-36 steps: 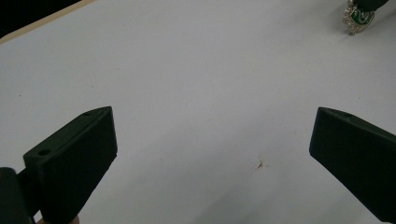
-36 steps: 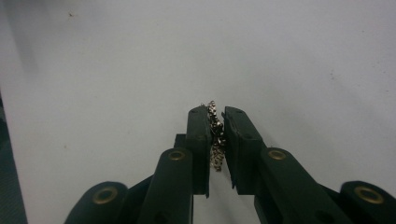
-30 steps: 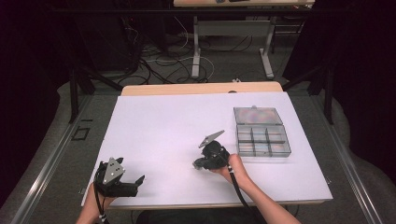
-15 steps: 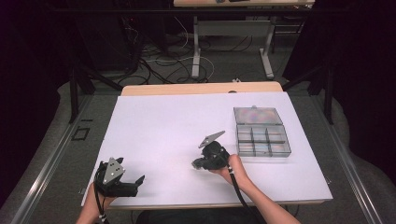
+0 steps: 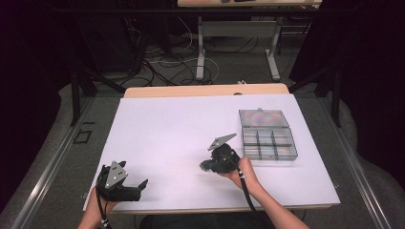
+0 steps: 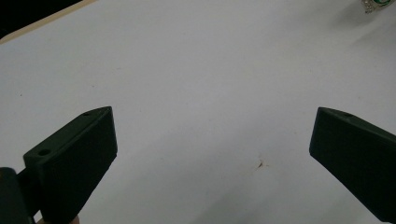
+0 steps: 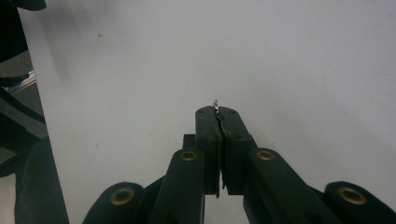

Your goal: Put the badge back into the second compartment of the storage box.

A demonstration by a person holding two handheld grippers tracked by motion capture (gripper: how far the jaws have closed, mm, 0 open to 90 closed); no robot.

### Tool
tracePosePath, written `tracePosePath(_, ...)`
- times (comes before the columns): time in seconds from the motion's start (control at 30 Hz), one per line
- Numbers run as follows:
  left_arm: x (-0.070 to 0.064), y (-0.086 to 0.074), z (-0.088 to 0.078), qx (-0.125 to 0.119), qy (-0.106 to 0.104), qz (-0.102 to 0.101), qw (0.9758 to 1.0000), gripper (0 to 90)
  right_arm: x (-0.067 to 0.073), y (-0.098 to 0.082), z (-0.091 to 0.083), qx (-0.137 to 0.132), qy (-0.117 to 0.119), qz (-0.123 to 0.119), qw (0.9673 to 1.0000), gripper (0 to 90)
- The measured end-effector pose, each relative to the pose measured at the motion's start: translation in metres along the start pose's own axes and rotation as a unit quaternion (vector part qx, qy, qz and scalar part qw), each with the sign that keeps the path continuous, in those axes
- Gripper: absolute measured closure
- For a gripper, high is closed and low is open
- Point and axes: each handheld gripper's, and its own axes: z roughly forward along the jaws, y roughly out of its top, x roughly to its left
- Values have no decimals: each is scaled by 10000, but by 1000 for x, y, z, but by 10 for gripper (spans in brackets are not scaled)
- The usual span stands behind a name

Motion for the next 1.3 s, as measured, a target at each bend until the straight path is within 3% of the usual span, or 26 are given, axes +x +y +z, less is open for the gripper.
tracePosePath(0.17, 1, 0, 0, 17, -25, 2, 10000, 9, 0, -2, -4, -123, -52, 46, 9999, 879)
tracePosePath(0.2, 1, 0, 0, -19, 16, 24, 10000, 10, -1, -2, -5, -100, -35, -35, 9999, 879)
tracePosePath(0.23, 1, 0, -1, 3, 4, 26, 10000, 9, 0, -2, -7, -62, -48, 71, 9999, 879)
tracePosePath(0.43, -1, 1, 0, 5, -19, 23, 10000, 10, -2, -5, -16, -139, -127, -14, 9998, 879)
tracePosePath(0.53, 0, 1, -1, 1, 12, 48, 10000, 9, -1, -8, -21, -275, -172, 74, 9994, 879)
tracePosePath(0.63, 0, 1, -1, -5, 19, 49, 10000, 9, -3, -11, -29, -249, -220, 123, 9994, 879)
tracePosePath(1.3, 0, 1, -1, -14, 26, 22, 10000, 10, -23, -20, -57, -555, -465, 277, 9970, 879)
